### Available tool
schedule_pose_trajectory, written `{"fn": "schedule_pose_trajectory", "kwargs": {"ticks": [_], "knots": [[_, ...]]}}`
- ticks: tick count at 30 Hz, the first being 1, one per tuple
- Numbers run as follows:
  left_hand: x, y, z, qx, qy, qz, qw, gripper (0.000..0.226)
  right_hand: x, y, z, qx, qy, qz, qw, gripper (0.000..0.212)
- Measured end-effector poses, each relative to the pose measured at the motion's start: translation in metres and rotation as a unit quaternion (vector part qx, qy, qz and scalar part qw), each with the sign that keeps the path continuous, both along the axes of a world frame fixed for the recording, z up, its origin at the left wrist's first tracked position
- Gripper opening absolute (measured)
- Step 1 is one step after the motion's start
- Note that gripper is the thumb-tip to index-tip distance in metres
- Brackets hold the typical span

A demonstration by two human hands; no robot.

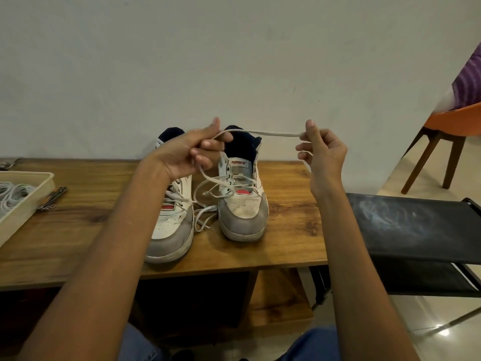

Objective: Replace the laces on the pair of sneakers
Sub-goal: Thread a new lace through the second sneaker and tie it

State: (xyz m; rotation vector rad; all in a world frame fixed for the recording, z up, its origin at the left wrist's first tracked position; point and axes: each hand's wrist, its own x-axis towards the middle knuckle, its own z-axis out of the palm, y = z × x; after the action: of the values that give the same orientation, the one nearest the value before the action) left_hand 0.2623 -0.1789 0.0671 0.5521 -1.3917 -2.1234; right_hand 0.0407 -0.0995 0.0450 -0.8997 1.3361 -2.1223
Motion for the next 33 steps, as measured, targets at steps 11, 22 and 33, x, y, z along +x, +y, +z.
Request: {"fn": "schedule_pose_trajectory", "kwargs": {"ticks": [11, 22, 33], "knots": [[-0.047, 0.005, -0.026, -0.393, -0.233, 0.188, 0.869, 0.03, 0.04, -0.019, -0.018, 0.105, 0.23, 0.109, 0.961, 0.015], [-0.039, -0.01, -0.046, -0.226, -0.192, 0.185, 0.937, 0.017, 0.042, -0.032, -0.042, 0.173, 0.256, 0.004, 0.951, 0.039], [-0.07, -0.007, -0.08, -0.469, -0.301, 0.292, 0.777, 0.021, 0.056, -0.03, -0.064, 0.309, 0.333, -0.091, 0.886, 0.026]]}}
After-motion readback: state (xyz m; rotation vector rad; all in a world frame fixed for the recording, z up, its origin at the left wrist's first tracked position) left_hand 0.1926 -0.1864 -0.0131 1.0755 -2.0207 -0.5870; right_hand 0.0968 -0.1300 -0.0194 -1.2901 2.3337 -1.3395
